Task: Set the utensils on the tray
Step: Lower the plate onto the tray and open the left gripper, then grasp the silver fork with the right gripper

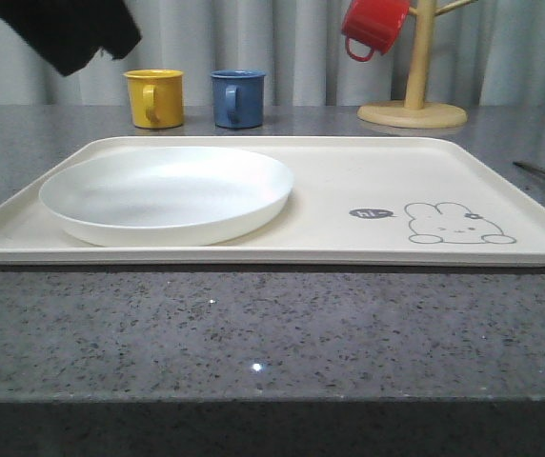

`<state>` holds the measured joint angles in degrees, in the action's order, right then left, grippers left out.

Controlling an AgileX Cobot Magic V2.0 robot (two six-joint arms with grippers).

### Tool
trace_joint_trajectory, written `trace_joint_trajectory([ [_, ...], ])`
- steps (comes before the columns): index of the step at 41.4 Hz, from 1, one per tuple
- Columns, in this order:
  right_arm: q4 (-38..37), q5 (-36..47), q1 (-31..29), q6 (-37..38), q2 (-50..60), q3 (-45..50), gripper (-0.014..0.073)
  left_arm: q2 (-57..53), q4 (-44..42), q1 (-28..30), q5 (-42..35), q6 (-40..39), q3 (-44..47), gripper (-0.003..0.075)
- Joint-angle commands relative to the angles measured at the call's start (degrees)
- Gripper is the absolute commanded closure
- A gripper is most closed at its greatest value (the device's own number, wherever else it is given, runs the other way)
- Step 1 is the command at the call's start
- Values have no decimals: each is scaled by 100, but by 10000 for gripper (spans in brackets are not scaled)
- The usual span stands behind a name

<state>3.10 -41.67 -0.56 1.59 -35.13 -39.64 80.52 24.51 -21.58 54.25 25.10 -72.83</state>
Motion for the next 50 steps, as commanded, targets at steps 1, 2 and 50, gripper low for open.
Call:
trace_joint_trajectory([
  [1,-39,359,-23,-58,-39,-166,213,-600,57,-381,-307,3,45,372],
  [2,-39,359,-23,-58,-39,-166,213,-735,57,-459,-355,3,117,372],
  [50,128,-1387,-4,-127,-2264,-1820,213,-2933,57,-590,-884,3,2263,372],
])
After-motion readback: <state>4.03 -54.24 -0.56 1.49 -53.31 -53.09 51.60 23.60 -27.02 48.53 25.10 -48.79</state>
